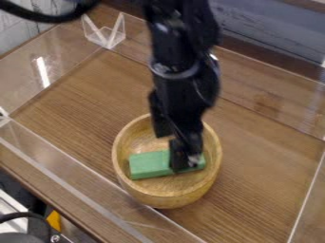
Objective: Remove the green block from inside the brown bowl and put it on the table
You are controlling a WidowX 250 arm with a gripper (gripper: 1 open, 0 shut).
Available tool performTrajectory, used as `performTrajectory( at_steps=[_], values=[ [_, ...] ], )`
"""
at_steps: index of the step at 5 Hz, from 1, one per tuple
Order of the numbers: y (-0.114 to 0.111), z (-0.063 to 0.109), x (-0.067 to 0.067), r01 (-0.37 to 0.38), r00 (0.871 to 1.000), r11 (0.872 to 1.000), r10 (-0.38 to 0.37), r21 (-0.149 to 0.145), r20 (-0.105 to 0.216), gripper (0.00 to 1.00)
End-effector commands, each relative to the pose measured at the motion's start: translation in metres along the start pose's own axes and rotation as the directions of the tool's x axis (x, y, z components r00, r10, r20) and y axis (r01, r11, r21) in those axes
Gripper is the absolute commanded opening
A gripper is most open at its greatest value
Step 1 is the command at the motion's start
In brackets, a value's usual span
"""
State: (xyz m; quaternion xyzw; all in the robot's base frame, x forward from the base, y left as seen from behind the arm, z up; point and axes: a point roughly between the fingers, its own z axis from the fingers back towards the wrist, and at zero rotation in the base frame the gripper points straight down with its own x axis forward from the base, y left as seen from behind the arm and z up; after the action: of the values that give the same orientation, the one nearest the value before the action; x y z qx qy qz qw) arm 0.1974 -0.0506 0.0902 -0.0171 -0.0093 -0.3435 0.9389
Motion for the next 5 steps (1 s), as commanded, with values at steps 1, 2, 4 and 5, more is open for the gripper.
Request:
performTrajectory(
  at_steps=[1, 2, 4, 5],
  values=[
    [0.001, -0.008, 0.010, 0.048, 0.999, 0.999, -0.048, 0.023, 0.004, 1.00],
    [0.006, -0.012, 0.003, 0.040, 0.999, 0.999, -0.040, 0.029, -0.003, 1.00],
    [0.020, -0.023, -0.007, 0.088, 0.996, 0.996, -0.088, 0.027, -0.011, 1.00],
    [0.031, -0.034, -0.014, 0.146, 0.989, 0.989, -0.145, 0.024, -0.011, 1.00]
  ],
)
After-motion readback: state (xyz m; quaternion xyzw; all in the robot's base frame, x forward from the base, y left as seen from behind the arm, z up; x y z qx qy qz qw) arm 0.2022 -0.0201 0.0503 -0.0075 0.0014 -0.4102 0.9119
